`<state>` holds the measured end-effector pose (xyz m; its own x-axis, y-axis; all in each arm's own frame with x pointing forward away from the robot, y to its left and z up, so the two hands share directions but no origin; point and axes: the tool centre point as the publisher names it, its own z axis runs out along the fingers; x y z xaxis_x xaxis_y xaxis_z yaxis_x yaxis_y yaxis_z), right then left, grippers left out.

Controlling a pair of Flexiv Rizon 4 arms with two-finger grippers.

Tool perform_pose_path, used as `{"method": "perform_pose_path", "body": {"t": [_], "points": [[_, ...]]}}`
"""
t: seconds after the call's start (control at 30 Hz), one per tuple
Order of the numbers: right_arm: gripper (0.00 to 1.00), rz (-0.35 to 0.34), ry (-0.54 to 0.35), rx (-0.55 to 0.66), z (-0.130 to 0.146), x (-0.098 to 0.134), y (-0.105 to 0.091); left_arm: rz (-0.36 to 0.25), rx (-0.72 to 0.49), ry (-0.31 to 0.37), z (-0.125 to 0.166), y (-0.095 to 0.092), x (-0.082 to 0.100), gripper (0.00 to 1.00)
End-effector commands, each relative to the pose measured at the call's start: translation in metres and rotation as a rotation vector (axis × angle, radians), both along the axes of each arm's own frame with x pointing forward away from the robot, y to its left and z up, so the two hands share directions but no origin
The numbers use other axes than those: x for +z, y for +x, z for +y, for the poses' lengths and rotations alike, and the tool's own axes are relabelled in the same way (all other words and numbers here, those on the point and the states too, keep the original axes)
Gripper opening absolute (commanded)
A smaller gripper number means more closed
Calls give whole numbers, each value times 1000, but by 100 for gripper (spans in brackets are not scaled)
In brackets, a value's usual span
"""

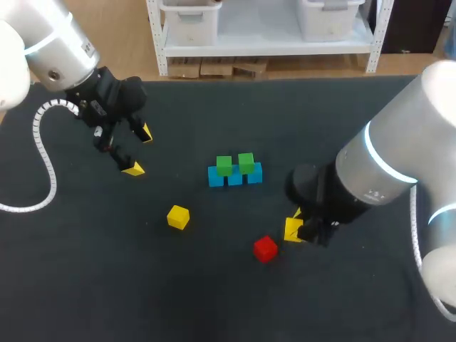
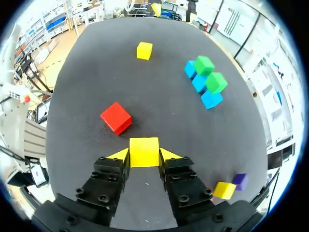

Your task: Place the blue cubes, place green cubes on the blue cubes, place the yellow cubes on the green cubes, then place the red cubes on the yellow cubes, and place purple cube on the red cubes.

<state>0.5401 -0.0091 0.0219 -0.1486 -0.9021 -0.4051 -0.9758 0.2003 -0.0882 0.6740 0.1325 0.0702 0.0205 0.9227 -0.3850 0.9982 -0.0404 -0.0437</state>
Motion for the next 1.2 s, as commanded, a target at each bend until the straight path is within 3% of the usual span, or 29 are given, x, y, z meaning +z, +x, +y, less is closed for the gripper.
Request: {"method": "perform_pose_path", "body": {"t": [0.03,0.17,0.23,0.57,0.97,1.2], "points": [[0,43,-4,102,-16,38,6,-2,-1,-2,1,0,0,100],[0,49,-10,168,-18,61,16,-2,-1,-2,1,0,0,100],[0,39,-54,207,-17,69,21,-2,-1,-2,1,0,0,100],[0,66,-78,239,-15,102,60,-2,-1,-2,1,0,0,100],[0,89,-17,357,0,108,113,-2,-1,-2,1,0,0,100],[0,97,-15,348,16,103,134,-2,-1,-2,1,0,0,100]]}}
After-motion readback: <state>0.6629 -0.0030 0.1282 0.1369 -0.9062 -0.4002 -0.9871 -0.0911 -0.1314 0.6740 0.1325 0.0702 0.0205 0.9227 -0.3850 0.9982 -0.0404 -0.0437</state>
